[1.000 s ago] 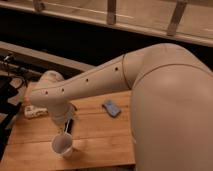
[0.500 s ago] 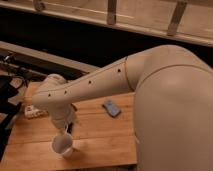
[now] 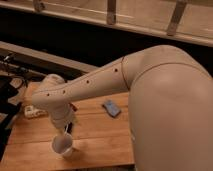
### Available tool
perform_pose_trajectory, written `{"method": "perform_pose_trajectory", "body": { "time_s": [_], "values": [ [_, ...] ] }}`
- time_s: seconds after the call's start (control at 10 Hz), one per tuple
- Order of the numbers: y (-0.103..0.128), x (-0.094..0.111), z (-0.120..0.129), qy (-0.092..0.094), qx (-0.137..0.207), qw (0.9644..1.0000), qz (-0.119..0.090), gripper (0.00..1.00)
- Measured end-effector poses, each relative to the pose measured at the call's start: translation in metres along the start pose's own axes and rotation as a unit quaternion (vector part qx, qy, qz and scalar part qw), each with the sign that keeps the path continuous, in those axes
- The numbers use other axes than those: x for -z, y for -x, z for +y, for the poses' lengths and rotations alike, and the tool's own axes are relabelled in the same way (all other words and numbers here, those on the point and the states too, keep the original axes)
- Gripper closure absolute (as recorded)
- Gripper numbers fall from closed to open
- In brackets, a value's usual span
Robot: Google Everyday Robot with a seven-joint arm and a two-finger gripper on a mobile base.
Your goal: Pick up the ceramic cup
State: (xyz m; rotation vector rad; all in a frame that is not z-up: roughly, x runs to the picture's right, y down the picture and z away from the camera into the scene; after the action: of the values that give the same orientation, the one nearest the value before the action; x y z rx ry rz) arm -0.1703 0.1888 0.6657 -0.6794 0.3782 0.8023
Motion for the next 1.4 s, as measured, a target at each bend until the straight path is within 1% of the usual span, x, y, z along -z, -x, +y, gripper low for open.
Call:
{"method": "perform_pose_trajectory", "body": {
  "time_s": [0.1,0.3,0.5,0.7,0.8,1.0,1.1,1.2,1.3,1.4],
  "values": [
    [0.001,0.0,0.001,0.001,0.0,1.0,-0.001,0.35],
    [0.002,-0.013,0.005,0.019,0.002,0.9998,0.004,0.35],
    [0.002,-0.033,0.009,0.037,0.004,0.9992,0.016,0.35],
    [0.004,-0.05,0.012,0.05,0.005,0.9982,0.033,0.35],
    [0.005,-0.062,0.012,0.05,0.006,0.998,0.038,0.35],
    [0.006,-0.067,0.012,0.044,0.006,0.9984,0.034,0.35],
    [0.007,-0.063,0.013,0.045,0.004,0.9984,0.034,0.38],
    [0.008,-0.06,0.012,0.044,0.005,0.9983,0.037,0.47],
    [0.009,-0.061,0.013,0.044,0.007,0.9982,0.04,0.54],
    [0.01,-0.065,0.013,0.042,0.01,0.9982,0.042,0.56]
  ]
}}
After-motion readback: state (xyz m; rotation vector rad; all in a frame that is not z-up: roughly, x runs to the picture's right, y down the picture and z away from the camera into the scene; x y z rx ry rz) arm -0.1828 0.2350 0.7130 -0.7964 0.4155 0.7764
